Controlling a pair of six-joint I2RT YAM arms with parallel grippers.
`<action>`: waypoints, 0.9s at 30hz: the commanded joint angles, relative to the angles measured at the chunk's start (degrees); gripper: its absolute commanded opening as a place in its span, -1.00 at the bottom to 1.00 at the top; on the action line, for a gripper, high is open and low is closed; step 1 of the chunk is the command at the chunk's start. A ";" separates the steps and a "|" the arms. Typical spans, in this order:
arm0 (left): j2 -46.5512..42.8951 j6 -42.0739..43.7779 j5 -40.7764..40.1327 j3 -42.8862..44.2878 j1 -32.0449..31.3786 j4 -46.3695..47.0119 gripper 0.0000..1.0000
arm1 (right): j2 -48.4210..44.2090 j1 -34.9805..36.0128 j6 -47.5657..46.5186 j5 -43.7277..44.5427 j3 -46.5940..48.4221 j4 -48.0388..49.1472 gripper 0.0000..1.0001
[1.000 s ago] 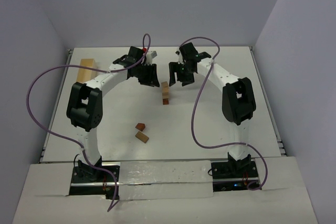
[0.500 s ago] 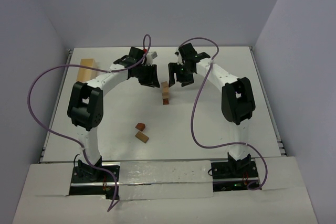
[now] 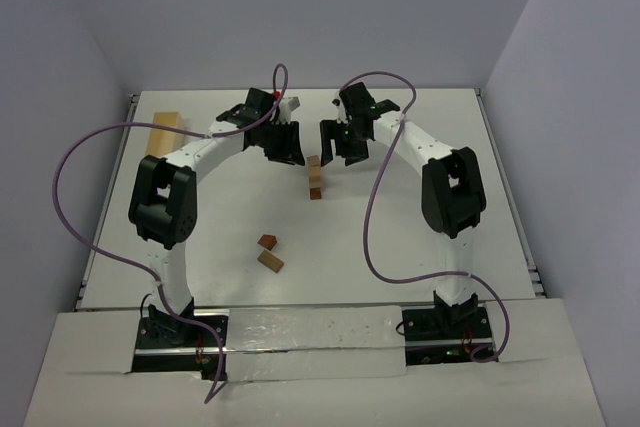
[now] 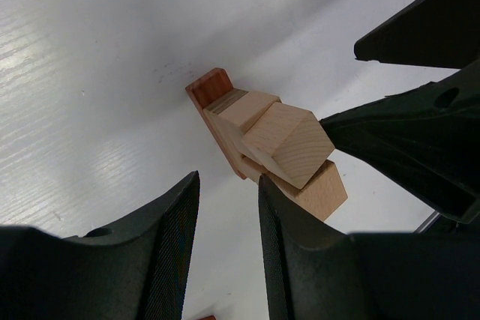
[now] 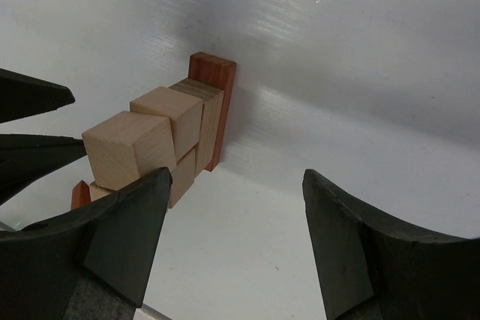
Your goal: Build the wood block tower
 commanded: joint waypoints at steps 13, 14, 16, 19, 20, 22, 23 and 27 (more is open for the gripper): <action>0.67 0.49 1.08 2.76 -0.50 0.47 -0.12 | -1.70 0.56 -0.46 -0.44 -0.37 0.81 0.57; 0.75 0.44 1.08 2.68 -0.59 0.52 -0.12 | -1.75 0.56 -0.46 -0.44 -0.47 0.81 0.57; 0.75 0.40 1.08 2.64 -0.67 0.56 -0.12 | -1.88 0.56 -0.54 -0.44 -0.64 0.90 0.57; 0.71 0.40 1.08 2.64 -0.58 0.56 -0.12 | -2.12 0.63 -0.54 -0.44 -0.94 0.98 0.57; 0.65 0.40 1.08 2.64 -0.64 0.61 -0.12 | -2.19 0.65 -0.54 -0.49 -0.98 0.98 0.57; 0.66 0.40 1.08 2.60 -0.67 0.56 -0.12 | -2.27 0.65 -0.54 -0.53 -0.98 1.07 0.57; 0.70 0.40 1.08 2.60 -0.63 0.56 -0.12 | -2.31 0.65 -0.54 -0.49 -0.98 1.03 0.57; 0.60 0.32 1.15 2.44 -0.65 0.67 -0.12 | -2.40 0.74 -0.54 -0.46 -1.07 1.09 0.57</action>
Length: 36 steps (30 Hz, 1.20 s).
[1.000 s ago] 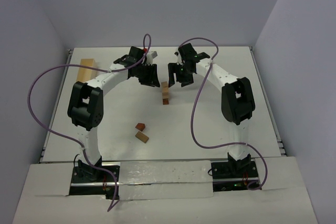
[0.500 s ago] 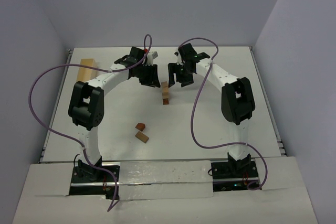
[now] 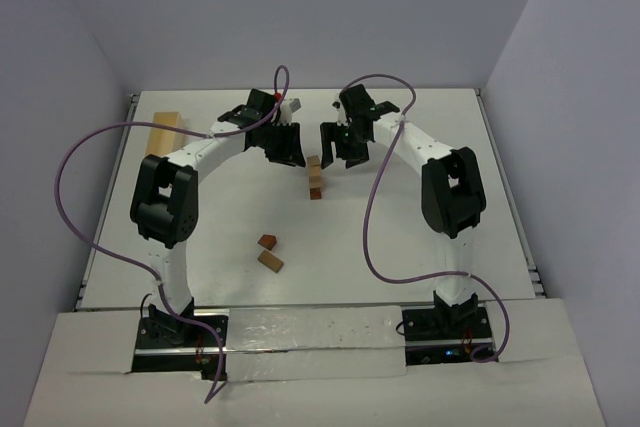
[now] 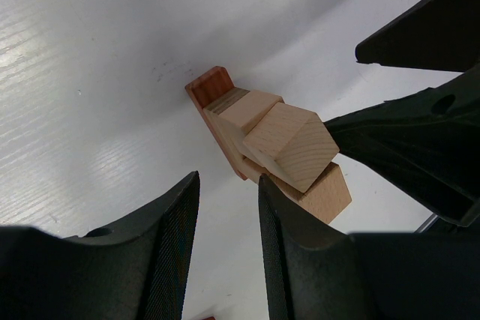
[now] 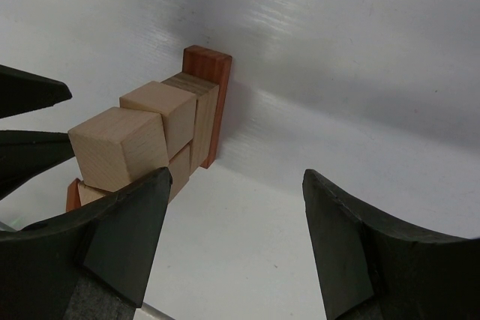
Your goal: Build the wood block tower
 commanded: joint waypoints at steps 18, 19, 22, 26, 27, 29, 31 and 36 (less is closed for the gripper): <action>-0.06 0.33 1.13 2.60 -0.54 0.66 -0.12 | -1.86 0.89 -0.61 -0.16 1.57 0.79 0.57; -0.13 0.32 1.20 2.46 -0.54 0.74 -0.12 | -1.78 0.96 -0.61 -0.23 1.73 0.71 0.57; -0.21 0.41 1.13 2.51 -0.57 0.67 -0.12 | -1.82 0.89 -0.64 -0.24 1.80 0.66 0.57; 0.03 0.41 1.32 2.79 -0.64 0.49 -0.12 | -2.20 0.89 -0.78 -0.25 1.32 0.69 0.57; 0.04 0.41 1.38 2.87 -0.71 0.48 -0.12 | -2.21 0.90 -0.78 -0.32 1.22 0.70 0.57; 0.13 0.48 1.15 3.02 -0.70 0.40 -0.12 | -2.29 0.98 -0.77 -0.24 0.91 0.85 0.57; 0.27 0.42 1.13 3.04 -0.72 0.48 -0.12 | -2.37 0.98 -0.71 -0.17 0.81 0.87 0.57; 0.17 0.47 1.13 3.13 -0.81 0.40 -0.12 | -2.61 0.98 -0.70 -0.24 0.71 0.87 0.57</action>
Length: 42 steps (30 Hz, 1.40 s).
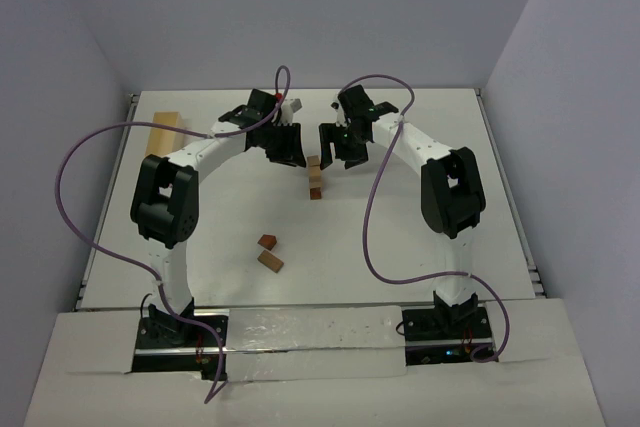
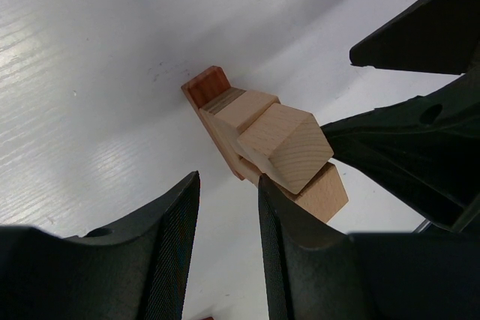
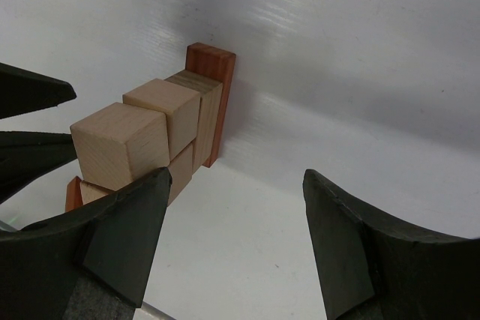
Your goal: Build the wood block tower
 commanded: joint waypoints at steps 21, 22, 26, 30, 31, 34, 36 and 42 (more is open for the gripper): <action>-4.69 0.98 -1.22 -0.17 1.71 1.30 -0.11 | -6.40 -2.43 -1.04 2.19 -0.57 0.65 0.59; -5.47 0.97 -1.39 -0.57 1.97 1.48 -0.10 | -6.76 -2.66 -1.10 2.45 -0.78 0.56 0.60; -8.86 1.41 -2.08 -2.35 3.44 1.92 -0.02 | -8.57 -3.75 -1.41 3.05 -1.66 0.70 0.61; -14.73 4.61 -1.11 -5.92 5.54 2.42 0.42 | -10.90 -4.81 -2.33 3.65 -3.00 0.69 0.65; -17.54 6.05 -0.67 -7.57 6.22 1.89 0.57 | -12.32 -5.32 -3.21 3.65 -3.85 0.68 0.68; -23.42 14.32 0.53 -12.04 7.17 -0.42 0.74 | -16.73 -6.57 -5.18 4.14 -5.82 0.46 0.81; -28.74 21.70 2.75 -14.50 7.92 -3.05 0.92 | -19.71 -7.66 -6.65 3.90 -8.11 0.56 0.88; -42.13 49.92 14.38 -24.86 7.59 -20.26 0.98 | -29.24 -9.94 -11.45 1.15 -14.60 1.40 0.99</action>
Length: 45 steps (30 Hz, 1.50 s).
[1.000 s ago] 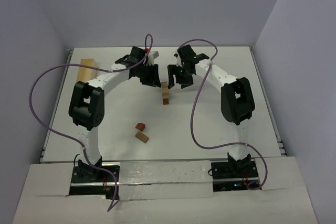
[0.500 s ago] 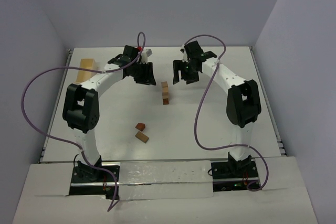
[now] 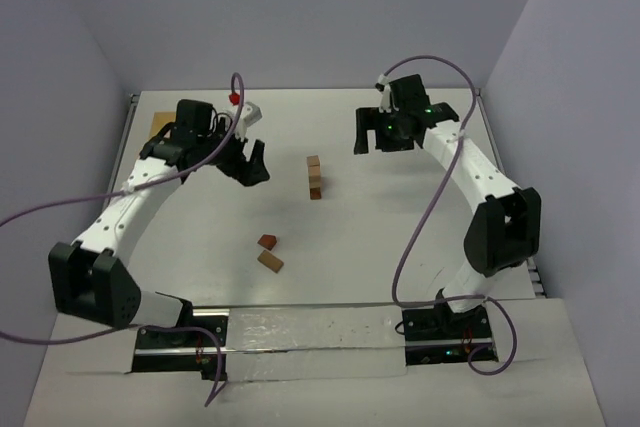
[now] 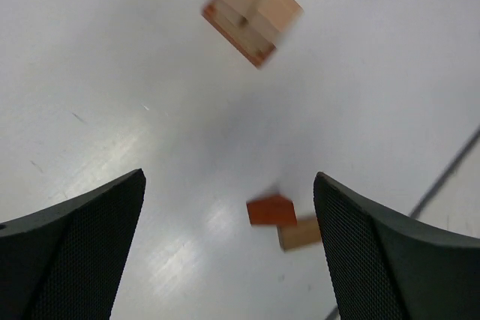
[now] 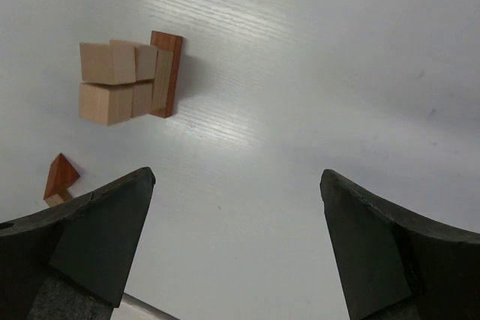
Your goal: Build the wood block tower
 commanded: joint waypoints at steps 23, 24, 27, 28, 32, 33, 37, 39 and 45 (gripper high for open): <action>3.40 55.39 -0.04 -9.89 -23.58 -22.63 0.57 | -7.50 -5.34 -4.12 -6.51 -6.56 0.10 0.99; 4.07 55.13 -0.54 -9.97 -24.26 -21.69 0.57 | -7.33 -5.34 -4.12 -6.51 -6.57 0.10 0.99; 7.05 54.43 -1.60 -10.50 -26.02 -18.01 0.56 | -7.15 -6.04 -4.04 -6.86 -6.74 0.10 0.99; 8.02 54.25 -1.96 -10.56 -26.27 -16.92 0.55 | -7.15 -6.34 -4.04 -7.34 -6.80 0.10 0.99; 12.05 53.73 -3.18 -10.68 -26.99 -13.99 0.55 | -6.98 -6.92 -3.95 -8.52 -6.92 0.10 0.99; 12.67 53.29 -3.55 -10.89 -27.15 -12.71 0.55 | -6.91 -7.14 -3.95 -8.82 -6.84 0.03 0.99; 14.58 52.93 -5.56 -11.82 -27.44 -9.08 0.53 | -6.76 -7.54 -3.86 -9.41 -6.79 0.01 0.99; 15.24 52.89 -5.95 -12.30 -27.44 -7.89 0.50 | -6.63 -7.67 -3.90 -9.63 -6.61 -0.20 0.99; 14.17 54.00 -7.64 -16.09 -27.44 -5.65 0.49 | -6.00 -8.17 -3.99 -10.30 -6.25 -0.34 0.99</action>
